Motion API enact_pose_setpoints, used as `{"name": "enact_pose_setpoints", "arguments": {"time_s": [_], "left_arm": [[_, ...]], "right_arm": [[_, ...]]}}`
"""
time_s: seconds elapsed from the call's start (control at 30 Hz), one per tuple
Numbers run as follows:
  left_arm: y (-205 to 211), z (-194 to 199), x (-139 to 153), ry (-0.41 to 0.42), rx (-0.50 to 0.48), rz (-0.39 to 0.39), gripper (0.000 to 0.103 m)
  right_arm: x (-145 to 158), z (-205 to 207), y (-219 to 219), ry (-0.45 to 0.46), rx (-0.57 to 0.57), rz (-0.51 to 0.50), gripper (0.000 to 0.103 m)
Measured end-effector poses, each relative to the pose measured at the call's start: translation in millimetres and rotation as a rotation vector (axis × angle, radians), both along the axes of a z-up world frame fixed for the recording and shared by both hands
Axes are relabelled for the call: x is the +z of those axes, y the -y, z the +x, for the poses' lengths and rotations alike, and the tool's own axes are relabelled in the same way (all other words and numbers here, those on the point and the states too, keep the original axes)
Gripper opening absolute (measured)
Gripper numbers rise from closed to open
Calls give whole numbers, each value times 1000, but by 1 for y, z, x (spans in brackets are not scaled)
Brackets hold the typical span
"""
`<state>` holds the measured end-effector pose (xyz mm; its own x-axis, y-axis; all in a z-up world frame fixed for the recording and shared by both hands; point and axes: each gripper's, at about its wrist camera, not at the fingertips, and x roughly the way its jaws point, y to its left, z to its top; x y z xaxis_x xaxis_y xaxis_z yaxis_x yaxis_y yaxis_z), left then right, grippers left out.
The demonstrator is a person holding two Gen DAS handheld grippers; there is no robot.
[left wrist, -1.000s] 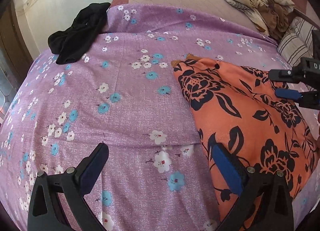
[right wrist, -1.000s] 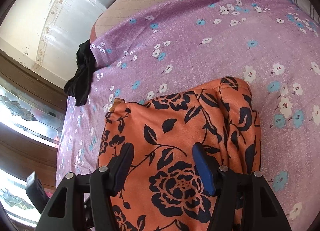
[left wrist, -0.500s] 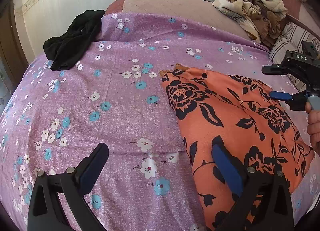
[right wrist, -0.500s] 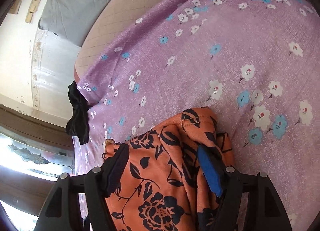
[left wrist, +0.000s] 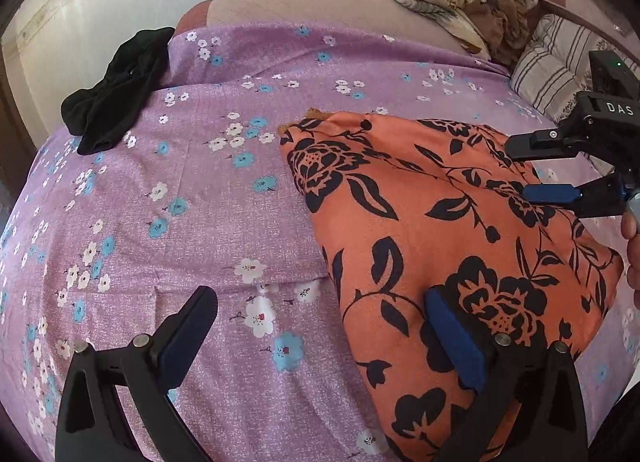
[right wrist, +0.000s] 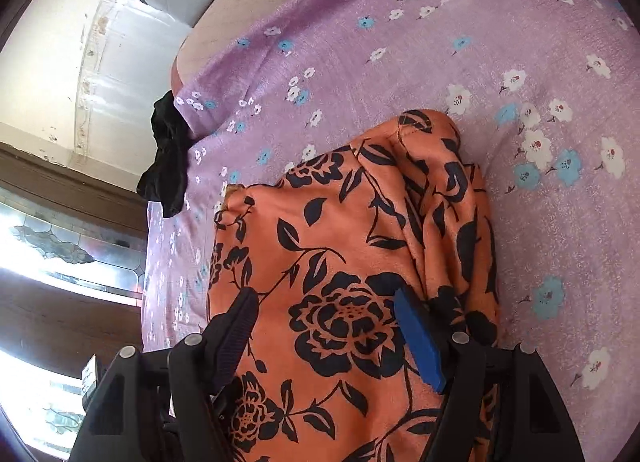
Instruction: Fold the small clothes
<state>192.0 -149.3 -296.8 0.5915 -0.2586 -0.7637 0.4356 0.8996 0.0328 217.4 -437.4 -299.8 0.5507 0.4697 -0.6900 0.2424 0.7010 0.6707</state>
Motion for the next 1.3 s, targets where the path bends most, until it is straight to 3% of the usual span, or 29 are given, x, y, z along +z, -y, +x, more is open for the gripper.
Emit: {"name": "enact_pose_setpoints", "arguments": {"time_s": [0.13, 0.33, 0.57, 1.03, 1.3], "left_arm": [[-4, -4, 13, 31, 0, -8, 103], [-11, -7, 24, 9, -31, -104, 103], [-4, -9, 25, 86, 22, -14, 103], [1, 5, 14, 38, 14, 17, 103], [10, 8, 1, -120, -104, -95, 103]], "right_arm": [[21, -18, 9, 41, -34, -1, 74], [26, -48, 38, 40, -89, -17, 74], [15, -57, 55, 24, -93, -36, 74], [-10, -37, 59, -60, -18, -75, 74], [-23, -33, 52, -59, 70, -49, 74]]}}
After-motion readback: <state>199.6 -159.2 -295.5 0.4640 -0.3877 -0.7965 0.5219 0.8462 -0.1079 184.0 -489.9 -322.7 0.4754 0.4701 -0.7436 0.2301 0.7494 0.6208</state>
